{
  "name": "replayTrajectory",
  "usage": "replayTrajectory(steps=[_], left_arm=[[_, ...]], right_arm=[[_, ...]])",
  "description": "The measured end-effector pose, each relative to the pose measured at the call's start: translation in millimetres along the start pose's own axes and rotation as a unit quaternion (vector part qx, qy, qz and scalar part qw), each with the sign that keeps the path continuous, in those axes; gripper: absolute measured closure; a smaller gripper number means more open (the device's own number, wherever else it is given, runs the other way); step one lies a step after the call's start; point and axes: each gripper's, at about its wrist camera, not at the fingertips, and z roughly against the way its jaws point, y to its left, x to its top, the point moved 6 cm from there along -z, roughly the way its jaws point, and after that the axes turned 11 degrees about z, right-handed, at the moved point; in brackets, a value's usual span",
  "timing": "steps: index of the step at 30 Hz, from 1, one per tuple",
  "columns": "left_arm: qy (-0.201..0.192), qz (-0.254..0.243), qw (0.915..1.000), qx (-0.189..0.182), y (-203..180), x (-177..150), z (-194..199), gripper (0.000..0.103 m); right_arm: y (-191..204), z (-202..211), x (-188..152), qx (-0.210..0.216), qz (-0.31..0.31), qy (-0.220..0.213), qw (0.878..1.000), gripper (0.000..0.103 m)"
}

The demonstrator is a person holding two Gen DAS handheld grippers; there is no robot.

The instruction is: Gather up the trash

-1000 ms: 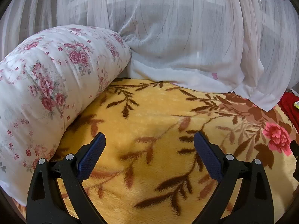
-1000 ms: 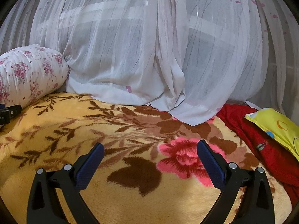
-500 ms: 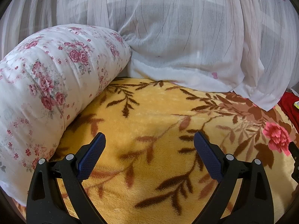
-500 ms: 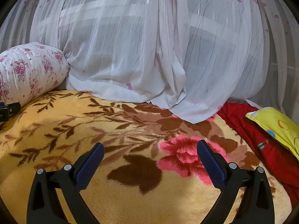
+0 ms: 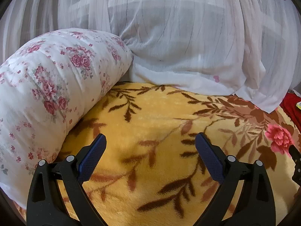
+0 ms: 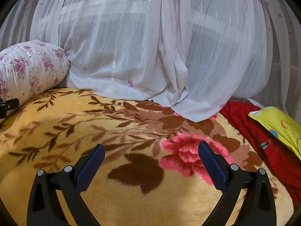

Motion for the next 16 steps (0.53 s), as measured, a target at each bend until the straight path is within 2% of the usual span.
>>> replayTrajectory(steps=[16], left_arm=[[0.009, 0.009, 0.9999, 0.002, 3.3, -2.1, -3.0, 0.010]], right_arm=[[1.1, -2.2, -3.2, 0.003, -0.001, 0.002, 1.000, 0.005]])
